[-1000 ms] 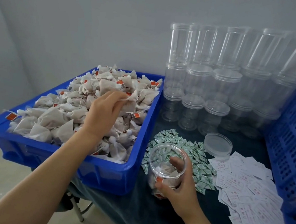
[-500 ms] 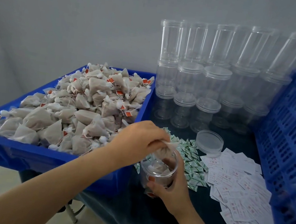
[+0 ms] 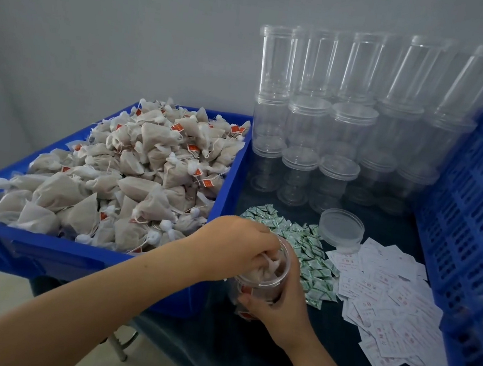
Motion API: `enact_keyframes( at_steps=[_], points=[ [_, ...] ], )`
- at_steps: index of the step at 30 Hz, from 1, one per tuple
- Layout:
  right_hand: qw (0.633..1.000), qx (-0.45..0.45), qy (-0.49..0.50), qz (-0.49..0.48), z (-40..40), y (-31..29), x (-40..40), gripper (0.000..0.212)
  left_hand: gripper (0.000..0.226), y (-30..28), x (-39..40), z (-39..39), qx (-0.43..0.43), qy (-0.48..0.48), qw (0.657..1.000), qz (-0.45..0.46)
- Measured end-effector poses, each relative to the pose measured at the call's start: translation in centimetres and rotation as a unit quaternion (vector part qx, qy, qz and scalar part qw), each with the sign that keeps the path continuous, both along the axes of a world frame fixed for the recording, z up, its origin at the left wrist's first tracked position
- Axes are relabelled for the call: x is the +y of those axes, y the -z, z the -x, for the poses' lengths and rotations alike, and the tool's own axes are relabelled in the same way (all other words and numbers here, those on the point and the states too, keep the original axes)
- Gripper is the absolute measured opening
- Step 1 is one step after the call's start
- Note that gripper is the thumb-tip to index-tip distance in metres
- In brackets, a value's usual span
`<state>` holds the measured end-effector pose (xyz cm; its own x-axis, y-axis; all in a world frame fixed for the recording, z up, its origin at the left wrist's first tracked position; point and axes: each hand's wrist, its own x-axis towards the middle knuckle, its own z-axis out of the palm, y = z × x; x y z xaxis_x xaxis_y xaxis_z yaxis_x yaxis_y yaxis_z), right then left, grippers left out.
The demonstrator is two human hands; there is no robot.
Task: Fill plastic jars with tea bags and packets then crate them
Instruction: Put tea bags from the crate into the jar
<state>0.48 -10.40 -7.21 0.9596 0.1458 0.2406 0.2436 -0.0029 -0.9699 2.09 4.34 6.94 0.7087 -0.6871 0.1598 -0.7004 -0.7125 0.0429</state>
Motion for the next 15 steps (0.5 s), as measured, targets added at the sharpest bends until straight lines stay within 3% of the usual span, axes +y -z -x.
enact_keyframes(
  at_steps=[7,15],
  points=[
    [1.000,0.007,-0.006,-0.015,-0.2,0.4,0.0,0.109,0.021,-0.7,-1.3,0.0,0.036,0.016,0.996,-0.084],
    [1.000,-0.004,-0.005,-0.010,-0.3,0.4,0.1,0.106,0.021,-1.0,-2.2,-1.2,0.196,0.042,0.972,-0.125]
  ],
)
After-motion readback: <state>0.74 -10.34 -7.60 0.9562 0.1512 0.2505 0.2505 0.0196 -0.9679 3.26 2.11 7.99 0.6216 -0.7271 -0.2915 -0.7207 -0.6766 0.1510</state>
